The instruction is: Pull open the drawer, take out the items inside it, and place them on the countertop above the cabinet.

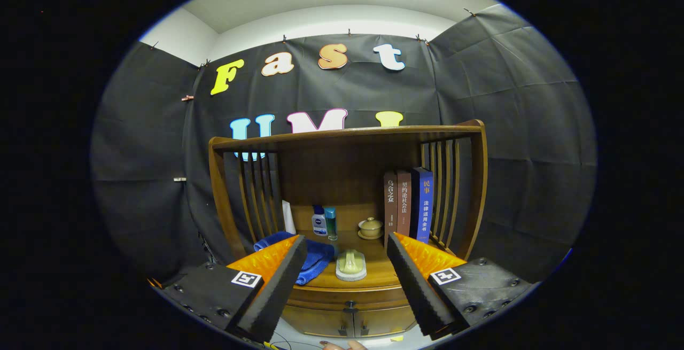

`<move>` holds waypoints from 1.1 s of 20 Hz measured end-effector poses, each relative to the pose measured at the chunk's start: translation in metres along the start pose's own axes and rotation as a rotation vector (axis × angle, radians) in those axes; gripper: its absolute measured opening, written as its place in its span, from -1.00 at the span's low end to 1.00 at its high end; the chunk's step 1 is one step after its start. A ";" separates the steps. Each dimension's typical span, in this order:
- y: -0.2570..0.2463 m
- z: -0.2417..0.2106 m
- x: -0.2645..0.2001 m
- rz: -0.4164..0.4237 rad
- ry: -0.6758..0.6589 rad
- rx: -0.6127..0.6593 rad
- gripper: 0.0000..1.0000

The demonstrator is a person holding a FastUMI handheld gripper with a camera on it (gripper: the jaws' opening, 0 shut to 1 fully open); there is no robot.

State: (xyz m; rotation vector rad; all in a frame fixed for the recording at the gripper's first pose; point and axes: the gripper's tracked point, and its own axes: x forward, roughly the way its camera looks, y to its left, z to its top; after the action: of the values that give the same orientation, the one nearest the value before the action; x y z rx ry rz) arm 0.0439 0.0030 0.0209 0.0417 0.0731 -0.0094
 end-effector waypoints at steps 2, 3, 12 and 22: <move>0.001 0.000 -0.005 0.002 -0.002 -0.002 0.97; 0.000 0.001 -0.005 0.001 -0.005 -0.005 0.98; -0.003 0.005 -0.013 0.003 -0.019 0.004 0.98; -0.007 0.010 -0.019 0.002 -0.024 0.011 0.98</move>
State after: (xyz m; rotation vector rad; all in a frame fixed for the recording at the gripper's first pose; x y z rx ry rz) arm 0.0251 -0.0045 0.0322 0.0528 0.0495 -0.0084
